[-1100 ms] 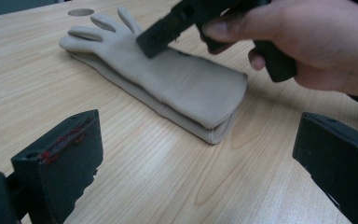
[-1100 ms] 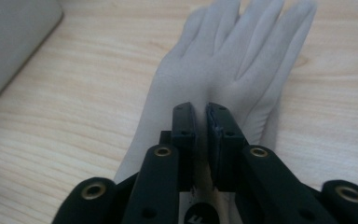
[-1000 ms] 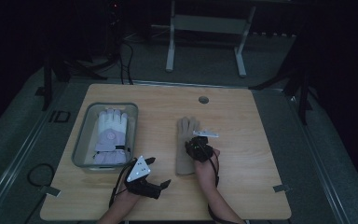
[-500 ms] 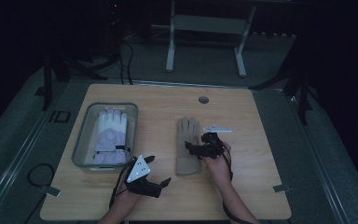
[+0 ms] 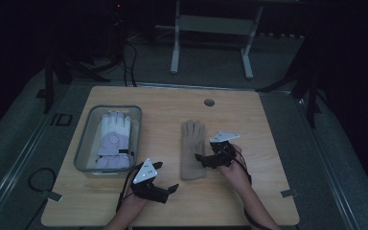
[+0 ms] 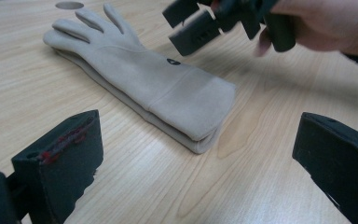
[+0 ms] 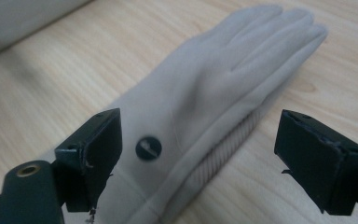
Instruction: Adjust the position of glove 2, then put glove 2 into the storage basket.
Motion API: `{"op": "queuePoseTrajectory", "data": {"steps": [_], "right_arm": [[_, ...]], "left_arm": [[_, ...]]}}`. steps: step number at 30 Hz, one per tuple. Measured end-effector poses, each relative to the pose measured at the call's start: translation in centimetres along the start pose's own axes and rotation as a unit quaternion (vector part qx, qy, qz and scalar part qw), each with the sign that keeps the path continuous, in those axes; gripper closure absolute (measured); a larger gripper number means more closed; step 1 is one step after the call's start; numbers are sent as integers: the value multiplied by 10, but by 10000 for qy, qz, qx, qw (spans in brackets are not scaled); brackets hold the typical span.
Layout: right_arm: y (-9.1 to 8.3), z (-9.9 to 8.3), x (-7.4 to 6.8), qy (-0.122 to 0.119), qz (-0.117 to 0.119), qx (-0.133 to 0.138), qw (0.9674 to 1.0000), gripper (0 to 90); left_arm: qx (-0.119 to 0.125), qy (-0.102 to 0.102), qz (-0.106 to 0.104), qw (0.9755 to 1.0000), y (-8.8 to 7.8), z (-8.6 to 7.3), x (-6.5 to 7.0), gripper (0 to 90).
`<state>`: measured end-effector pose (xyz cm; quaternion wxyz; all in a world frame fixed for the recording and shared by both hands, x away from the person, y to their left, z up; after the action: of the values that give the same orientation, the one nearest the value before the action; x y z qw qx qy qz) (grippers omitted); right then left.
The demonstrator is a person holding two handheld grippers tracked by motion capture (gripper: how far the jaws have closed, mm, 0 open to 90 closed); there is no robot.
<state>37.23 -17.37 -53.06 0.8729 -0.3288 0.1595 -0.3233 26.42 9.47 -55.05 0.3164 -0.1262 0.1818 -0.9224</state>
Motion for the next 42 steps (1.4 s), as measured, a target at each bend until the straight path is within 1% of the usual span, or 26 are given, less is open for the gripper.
{"op": "queuePoseTrajectory", "data": {"steps": [1, 2, 4, 6, 7, 9, 10, 11, 12, 14, 16, 18, 19, 20, 23, 24, 26, 27, 29, 30, 32, 33, 35, 37, 40, 42], "right_arm": [[-1, -1, 1, 101, 89, -182, 9997, 152], [-2, -2, 3, 213, 213, -256, 9992, 152], [-3, -6, 6, 230, 282, -323, 9988, 154], [-5, -9, 9, 304, 341, -333, 9984, 149], [-6, -10, 11, 337, 370, -337, 9982, 141], [-8, -11, 15, 430, 442, -279, 9977, 127], [-9, -12, 17, 468, 509, -268, 9972, 107], [-10, -12, 18, 475, 526, -216, 9973, 107], [-10, -11, 19, 470, 491, -179, 9975, 107], [-9, -9, 21, 385, 446, -130, 9982, 120], [-9, -5, 24, 433, 431, 34, 9981, 139], [-7, 1, 27, 482, 313, 134, 9983, 158], [-6, 4, 28, 498, 260, 209, 9982, 176], [-5, 7, 29, 487, 128, 342, 9981, 219], [1, 16, 31, 541, -99, 578, 9968, 235], [4, 19, 32, 587, -108, 593, 9965, 235], [13, 22, 33, 703, -141, 581, 9957, 237], [17, 23, 33, 719, -150, 551, 9958, 237], [26, 22, 34, 846, -164, 482, 9951, 238], [30, 20, 35, 900, -136, 422, 9950, 237], [38, 17, 37, 962, -114, 308, 9948, 238], [41, 16, 37, 986, -98, 241, 9948, 237], [46, 13, 39, 1032, -39, 190, 9945, 238], [49, 11, 41, 1039, 12, 122, 9945, 240], [52, 7, 43, 973, 139, 28, 9952, 298], [51, 6, 43, 973, 292, 59, 9948, 372]], "left_arm": [[-4, -28, -2, 10000, 0, 0, -1, 19], [-28, -64, -32, 10000, 1, 0, -1, 19], [-120, -43, -38, 9999, 3, 0, -1, 19], [-242, 68, -22, 9997, 6, -1, 1, 19], [-284, 120, -69, 9995, 8, -1, 1, 22], [-346, 144, -122, 9992, 10, 0, 1, 49], [-352, 128, -200, 9991, 12, 1, 1, 50], [-370, 153, -198, 9990, 13, 2, 1, 61], [-376, 177, -180, 9990, 15, 3, 0, 70], [-400, 187, -259, 9987, 19, 6, -1, 103], [-416, 222, -294, 9985, 23, 9, 0, 119], [-432, 321, -305, 9981, 28, 12, 1, 145], [-422, 362, -360, 9978, 31, 14, 2, 145], [-420, 398, -374, 9976, 34, 17, 3, 146], [-452, 504, -397, 9969, 43, 22, 6, 153], [-478, 540, -428, 9965, 47, 23, 7, 154], [-554, 604, -484, 9955, 53, 25, 8, 159], [-580, 624, -520, 9950, 56, 25, 9, 187], [-613, 620, -615, 9943, 60, 26, 10, 207], [-642, 653, -650, 9937, 62, 27, 10, 229], [-678, 580, -770, 9930, 64, 27, 8, 272], [-713, 570, -799, 9926, 65, 27, 7, 301], [-815, 619, -797, 9916, 68, 26, 6, 310], [-872, 609, -816, 9910, 69, 25, 5, 327], [-959, 643, -801, 9901, 71, 24, 3, 330], [-998, 632, -789, 9899, 71, 24, 2, 330]]}}
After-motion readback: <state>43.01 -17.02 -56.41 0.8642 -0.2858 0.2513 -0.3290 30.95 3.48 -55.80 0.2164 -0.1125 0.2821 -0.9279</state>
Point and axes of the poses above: each handheld gripper's, and its own axes: y roughly forward along the jaws, z roughly out of its top, x roughly to its right, the point moved 1 cm from there along y, roughly forward along the jaws, and after that the axes turned 2 degrees about z, right-handed, at the moved point
